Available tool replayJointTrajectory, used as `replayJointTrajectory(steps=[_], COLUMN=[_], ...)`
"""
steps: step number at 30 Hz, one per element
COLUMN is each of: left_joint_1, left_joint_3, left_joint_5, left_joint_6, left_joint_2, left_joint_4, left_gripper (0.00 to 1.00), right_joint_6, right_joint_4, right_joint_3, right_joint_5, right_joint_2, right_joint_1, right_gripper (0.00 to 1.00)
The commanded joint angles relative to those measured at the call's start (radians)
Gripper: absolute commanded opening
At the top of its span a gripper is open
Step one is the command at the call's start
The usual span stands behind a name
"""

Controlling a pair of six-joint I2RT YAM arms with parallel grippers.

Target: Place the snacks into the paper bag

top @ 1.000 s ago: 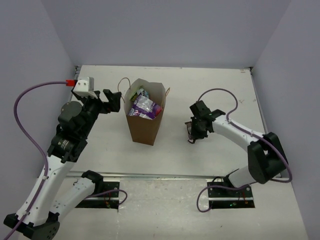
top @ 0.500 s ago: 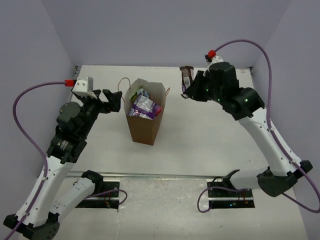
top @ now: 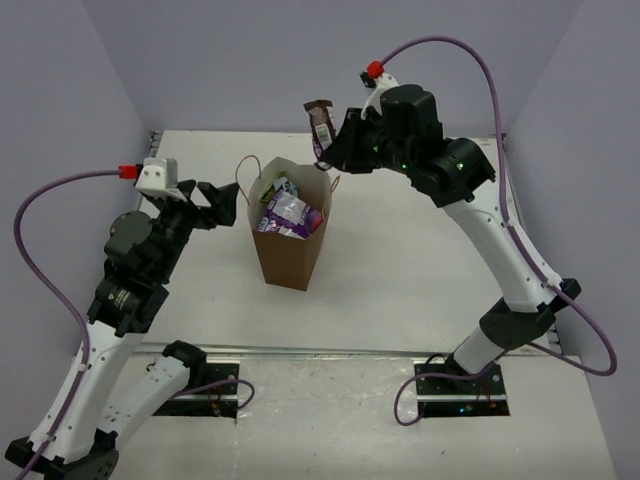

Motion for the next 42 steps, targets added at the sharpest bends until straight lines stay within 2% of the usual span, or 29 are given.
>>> replayJointTrajectory(steps=[1, 3, 4, 5, 6, 7, 8, 11, 16, 23, 37, 42], left_joint_1=[-0.004, -0.004, -0.004, -0.004, -0.004, -0.004, -0.004, -0.004, -0.004, -0.004, -0.004, -0.004], left_joint_3=[0.007, 0.008, 0.010, 0.011, 0.011, 0.013, 0.013, 0.013, 0.007, -0.018, -0.009, -0.013], left_joint_5=[-0.019, -0.020, -0.022, -0.024, -0.024, -0.025, -0.025, -0.027, -0.027, -0.025, 0.038, 0.044], left_joint_6=[0.001, 0.007, 0.007, 0.009, 0.009, 0.010, 0.012, 0.012, 0.009, 0.007, -0.013, -0.020], left_joint_2=[-0.011, -0.014, -0.014, -0.014, -0.016, -0.017, -0.020, -0.023, -0.028, -0.046, -0.020, -0.026], left_joint_4=[0.033, 0.033, 0.031, 0.031, 0.029, 0.029, 0.029, 0.026, 0.026, 0.042, 0.059, 0.059], left_gripper=[1.00, 1.00, 1.00, 1.00, 1.00, 1.00, 1.00, 1.00, 1.00, 1.00, 1.00, 1.00], right_joint_6=[-0.003, 0.001, 0.005, 0.006, 0.009, 0.012, 0.014, 0.014, -0.005, -0.016, 0.172, 0.181], right_joint_4=[0.070, 0.089, 0.101, 0.104, 0.100, 0.074, 0.062, 0.052, 0.179, 0.092, 0.097, 0.097], right_joint_3=[0.061, 0.066, 0.069, 0.072, 0.102, 0.127, 0.147, 0.183, 0.046, 0.066, -0.253, -0.356], right_joint_5=[-0.089, -0.152, -0.179, -0.212, -0.241, -0.273, -0.289, -0.280, -0.223, -0.040, 0.361, 0.402], right_joint_2=[0.026, 0.049, 0.058, 0.069, 0.084, 0.115, 0.129, 0.135, 0.028, -0.031, -0.319, -0.393], right_joint_1=[0.015, 0.017, 0.018, 0.018, 0.018, 0.018, 0.018, 0.018, 0.018, 0.017, 0.015, 0.003], right_gripper=[0.05, 0.05, 0.09, 0.18, 0.35, 0.85, 0.99, 0.99, 0.99, 0.99, 0.99, 0.99])
